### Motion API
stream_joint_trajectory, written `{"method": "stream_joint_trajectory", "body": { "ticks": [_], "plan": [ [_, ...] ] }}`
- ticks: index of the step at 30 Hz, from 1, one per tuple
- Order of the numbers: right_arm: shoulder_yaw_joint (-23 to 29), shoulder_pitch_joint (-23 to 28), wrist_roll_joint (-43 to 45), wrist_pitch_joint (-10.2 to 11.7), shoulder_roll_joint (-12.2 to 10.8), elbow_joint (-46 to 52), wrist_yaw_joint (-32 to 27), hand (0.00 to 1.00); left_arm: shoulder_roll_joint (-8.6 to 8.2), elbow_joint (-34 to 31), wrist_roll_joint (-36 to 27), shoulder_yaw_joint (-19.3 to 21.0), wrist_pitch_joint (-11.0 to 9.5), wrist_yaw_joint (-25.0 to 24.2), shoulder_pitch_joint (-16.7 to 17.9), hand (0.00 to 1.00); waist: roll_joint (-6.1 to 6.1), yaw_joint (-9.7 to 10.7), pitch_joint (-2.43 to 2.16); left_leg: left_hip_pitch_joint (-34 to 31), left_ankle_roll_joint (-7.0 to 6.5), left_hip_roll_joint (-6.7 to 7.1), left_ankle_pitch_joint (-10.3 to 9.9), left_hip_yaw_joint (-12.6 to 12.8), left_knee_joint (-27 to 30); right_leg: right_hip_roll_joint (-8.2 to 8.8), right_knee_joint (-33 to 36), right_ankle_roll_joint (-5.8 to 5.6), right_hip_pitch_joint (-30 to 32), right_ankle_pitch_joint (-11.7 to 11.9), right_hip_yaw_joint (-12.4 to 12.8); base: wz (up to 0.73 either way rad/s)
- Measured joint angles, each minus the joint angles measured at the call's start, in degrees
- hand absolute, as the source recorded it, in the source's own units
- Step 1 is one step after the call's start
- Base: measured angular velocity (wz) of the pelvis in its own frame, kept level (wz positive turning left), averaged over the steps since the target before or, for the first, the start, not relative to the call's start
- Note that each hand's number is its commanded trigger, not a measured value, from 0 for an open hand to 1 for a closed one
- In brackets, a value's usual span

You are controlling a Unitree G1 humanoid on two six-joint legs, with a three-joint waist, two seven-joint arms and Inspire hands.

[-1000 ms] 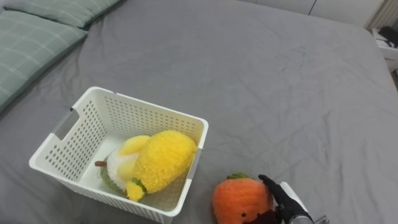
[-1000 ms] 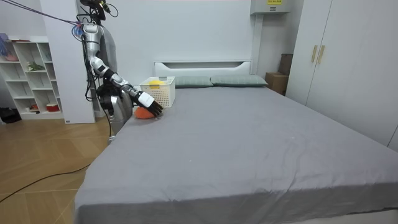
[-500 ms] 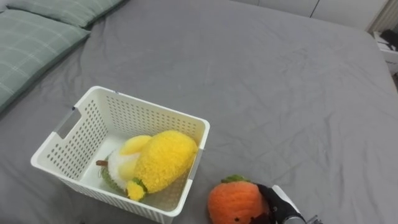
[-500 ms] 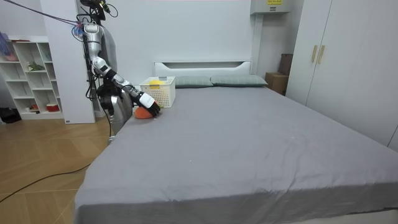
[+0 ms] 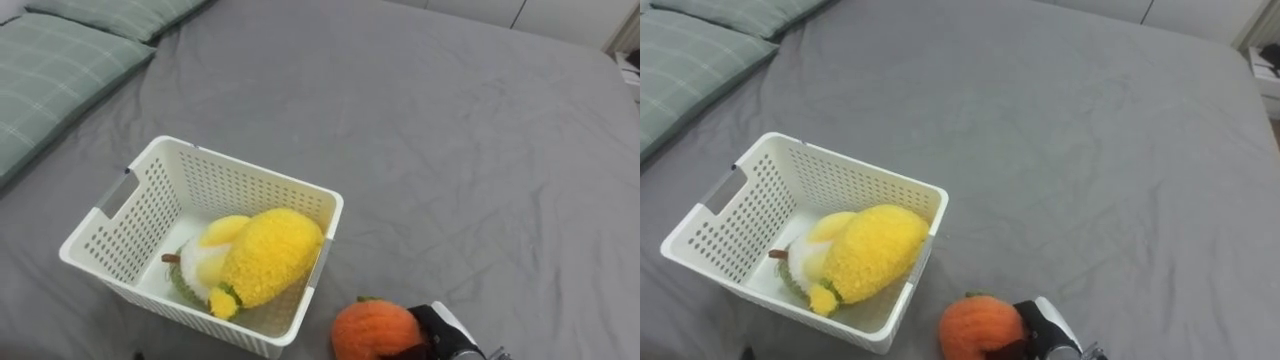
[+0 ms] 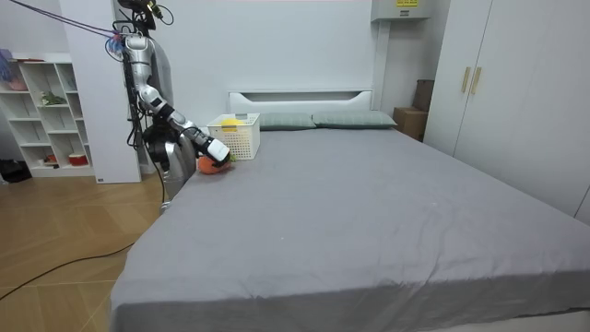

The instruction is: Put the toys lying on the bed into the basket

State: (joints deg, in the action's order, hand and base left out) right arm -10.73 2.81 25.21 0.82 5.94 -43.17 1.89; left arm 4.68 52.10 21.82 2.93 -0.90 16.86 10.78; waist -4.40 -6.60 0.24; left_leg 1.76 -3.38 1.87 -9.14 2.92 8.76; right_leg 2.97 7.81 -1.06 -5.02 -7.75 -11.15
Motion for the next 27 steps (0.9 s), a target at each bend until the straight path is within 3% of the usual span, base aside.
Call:
{"method": "stream_joint_trajectory", "body": {
  "ticks": [6, 11, 18, 27],
  "plan": [
    [-1.33, -0.20, 0.03, 0.29, 0.04, 2.15, -0.03, 1.00, 0.23, 0.30, -1.27, 0.20, -0.78, 0.00, 0.17, 0.00, -0.05, -0.24, 0.08, 0.06, -0.01, 0.02, 0.01, 0.04, 0.03, 0.04, 0.04, 0.00, -0.14, 0.00, 0.12, 0.00],
    [-1.41, -0.72, -0.03, 0.34, 0.26, 6.51, -1.64, 1.00, 0.55, 0.30, -2.13, 0.22, -0.85, -0.01, 0.24, 0.00, -0.09, -0.34, 0.60, 0.39, -0.01, -0.01, 0.00, 0.26, -0.10, 0.03, 0.04, 0.00, -0.23, 0.00, 0.30, -0.01],
    [-0.88, -1.58, -0.03, 0.38, 0.53, 11.56, -2.49, 1.00, 0.47, 0.28, -2.08, 0.31, -0.84, -0.16, 0.21, 0.00, -0.10, 0.01, 0.58, 0.50, -0.01, -0.02, 0.00, 0.39, -0.14, 0.03, 0.02, 0.00, -0.22, 0.00, 0.26, 0.00],
    [0.87, -1.91, -0.74, 0.41, 2.46, 17.40, -2.86, 1.00, 0.52, 0.23, -2.09, 0.39, -0.13, -0.19, 0.15, 0.00, -0.12, 0.03, 0.54, 1.95, 0.00, -0.06, 0.01, 0.43, -0.24, 0.01, -0.02, -0.01, -1.54, 0.00, 0.20, 0.00]
  ]
}}
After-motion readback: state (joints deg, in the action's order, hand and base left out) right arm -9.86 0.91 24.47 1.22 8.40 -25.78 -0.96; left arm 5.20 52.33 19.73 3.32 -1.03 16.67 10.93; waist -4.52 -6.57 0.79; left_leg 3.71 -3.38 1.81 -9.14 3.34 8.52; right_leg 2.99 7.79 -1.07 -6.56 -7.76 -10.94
